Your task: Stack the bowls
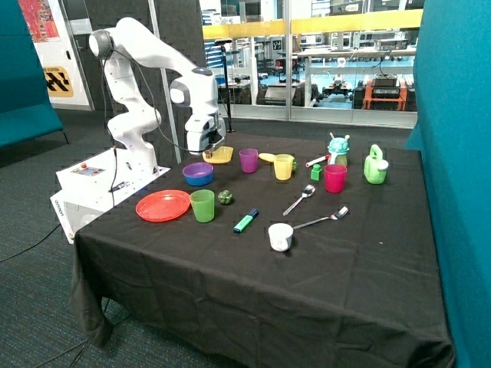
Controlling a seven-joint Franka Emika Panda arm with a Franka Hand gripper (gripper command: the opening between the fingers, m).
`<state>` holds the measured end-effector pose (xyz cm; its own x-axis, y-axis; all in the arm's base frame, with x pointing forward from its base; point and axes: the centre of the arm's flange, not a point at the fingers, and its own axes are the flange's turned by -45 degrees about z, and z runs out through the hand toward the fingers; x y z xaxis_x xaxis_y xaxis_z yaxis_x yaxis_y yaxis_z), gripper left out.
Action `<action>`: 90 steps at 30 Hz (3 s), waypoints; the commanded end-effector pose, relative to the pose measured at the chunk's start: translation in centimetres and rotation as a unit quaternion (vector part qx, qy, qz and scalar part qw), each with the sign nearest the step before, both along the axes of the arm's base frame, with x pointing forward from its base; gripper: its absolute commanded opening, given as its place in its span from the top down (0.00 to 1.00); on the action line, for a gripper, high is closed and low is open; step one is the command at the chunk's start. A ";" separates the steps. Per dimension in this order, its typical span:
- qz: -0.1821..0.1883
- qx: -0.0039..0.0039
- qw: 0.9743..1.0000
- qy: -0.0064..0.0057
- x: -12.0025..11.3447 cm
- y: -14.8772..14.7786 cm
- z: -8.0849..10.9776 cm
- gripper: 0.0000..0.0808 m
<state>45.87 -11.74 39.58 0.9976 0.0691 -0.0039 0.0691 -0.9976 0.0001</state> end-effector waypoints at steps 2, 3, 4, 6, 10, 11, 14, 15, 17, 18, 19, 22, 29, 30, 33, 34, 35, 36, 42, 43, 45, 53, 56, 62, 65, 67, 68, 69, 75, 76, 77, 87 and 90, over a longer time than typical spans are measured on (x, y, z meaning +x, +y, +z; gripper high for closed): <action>0.012 0.000 1.000 -0.002 -2.6 0.3 -0.6 1.00; 0.015 0.000 1.000 -0.002 -2.9 0.3 -0.6 1.00; 0.015 0.000 1.000 -0.002 -3.1 0.3 -0.6 1.00; 0.017 0.000 1.000 -0.002 -3.5 0.3 -0.6 1.00; 0.021 0.000 1.000 -0.002 -4.1 0.4 -0.5 1.00; 0.021 0.000 1.000 -0.002 -4.2 0.4 -0.5 1.00; 0.023 0.000 1.000 -0.002 -4.5 0.4 -0.5 1.00; 0.024 0.000 1.000 -0.002 -4.7 0.3 -0.5 1.00; 0.024 0.000 1.000 -0.002 -5.1 0.3 -0.7 1.00; 0.024 0.000 1.000 -0.002 -5.3 0.2 -0.7 1.00; 0.024 0.000 1.000 -0.002 -5.4 0.2 -0.8 1.00; 0.025 0.000 1.000 -0.002 -6.1 0.0 -1.3 1.00; 0.025 0.000 1.000 -0.002 -7.7 -0.5 -1.9 1.00; 0.025 0.000 1.000 -0.002 -7.9 -0.6 -1.9 1.00; 0.024 0.000 1.000 -0.002 -8.3 -0.8 -2.0 1.00; 0.023 0.000 1.000 -0.002 -8.4 -0.9 -2.1 1.00; 0.023 0.000 1.000 -0.002 -8.5 -1.0 -2.1 1.00; 0.022 0.000 1.000 -0.002 -8.6 -1.1 -2.1 1.00; 0.020 0.000 1.000 -0.002 -9.0 -1.4 -2.4 1.00; 0.021 0.000 1.000 -0.002 -9.0 -1.5 -2.4 1.00; 0.020 0.000 1.000 -0.002 -9.2 -1.6 -2.5 1.00; 0.016 0.000 1.000 -0.002 -9.8 -2.0 -3.1 1.00; 0.017 0.000 1.000 -0.002 -10.0 -2.1 -3.4 1.00; 0.018 0.000 1.000 -0.002 -9.9 -2.2 -3.8 1.00; 0.019 0.000 1.000 -0.002 -9.7 -2.2 -4.0 1.00; 0.019 0.000 1.000 -0.002 -9.6 -2.2 -4.1 1.00; 0.019 0.000 1.000 -0.002 -9.5 -2.2 -4.2 1.00; 0.020 0.000 1.000 -0.002 -9.5 -2.2 -4.3 1.00; 0.022 0.000 1.000 -0.002 -9.2 -2.0 -4.6 1.00; 0.022 0.000 1.000 -0.002 -9.2 -1.9 -4.7 1.00; 0.023 0.000 1.000 -0.002 -9.1 -1.9 -4.7 1.00; 0.021 0.000 1.000 -0.002 -9.0 -1.7 -5.3 1.00; 0.022 0.000 1.000 -0.002 -9.0 -1.7 -5.5 1.00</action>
